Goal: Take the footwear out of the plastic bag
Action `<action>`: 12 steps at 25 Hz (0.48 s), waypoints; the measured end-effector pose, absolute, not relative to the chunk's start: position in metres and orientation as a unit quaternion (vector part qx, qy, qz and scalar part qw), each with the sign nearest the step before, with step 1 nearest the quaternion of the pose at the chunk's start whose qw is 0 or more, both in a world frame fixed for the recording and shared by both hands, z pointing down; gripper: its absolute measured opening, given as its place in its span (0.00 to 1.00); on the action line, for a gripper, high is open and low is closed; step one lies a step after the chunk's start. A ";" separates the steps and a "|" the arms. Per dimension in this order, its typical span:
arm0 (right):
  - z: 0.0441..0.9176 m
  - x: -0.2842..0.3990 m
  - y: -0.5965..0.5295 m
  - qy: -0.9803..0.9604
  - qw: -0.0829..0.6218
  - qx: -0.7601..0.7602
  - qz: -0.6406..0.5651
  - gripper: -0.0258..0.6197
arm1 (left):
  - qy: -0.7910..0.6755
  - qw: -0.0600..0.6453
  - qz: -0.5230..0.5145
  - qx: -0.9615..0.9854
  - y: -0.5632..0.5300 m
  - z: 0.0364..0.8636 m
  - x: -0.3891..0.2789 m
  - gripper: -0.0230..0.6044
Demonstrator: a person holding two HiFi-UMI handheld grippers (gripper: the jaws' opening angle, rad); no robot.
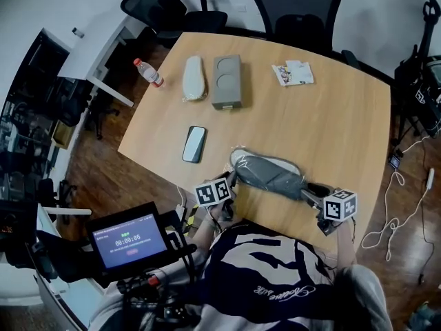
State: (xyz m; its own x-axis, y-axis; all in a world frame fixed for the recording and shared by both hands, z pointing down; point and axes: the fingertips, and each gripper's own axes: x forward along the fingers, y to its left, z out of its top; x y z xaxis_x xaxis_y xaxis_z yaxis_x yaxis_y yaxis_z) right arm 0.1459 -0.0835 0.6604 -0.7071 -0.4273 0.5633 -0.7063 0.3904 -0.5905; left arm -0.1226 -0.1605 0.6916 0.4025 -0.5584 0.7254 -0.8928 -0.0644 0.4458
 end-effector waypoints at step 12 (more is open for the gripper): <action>0.668 0.130 -0.108 -0.834 0.186 0.276 0.440 0.35 | -0.516 0.450 0.214 0.697 -0.165 0.696 -0.131 0.04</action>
State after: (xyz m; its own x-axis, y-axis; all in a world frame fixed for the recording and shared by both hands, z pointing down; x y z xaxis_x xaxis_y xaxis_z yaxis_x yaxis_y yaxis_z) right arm 0.1295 -0.1082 0.6682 -0.7787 -0.2968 0.5528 -0.6239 0.4600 -0.6318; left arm -0.1314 -0.1651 0.6958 0.3769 -0.5261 0.7624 -0.9113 -0.0634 0.4068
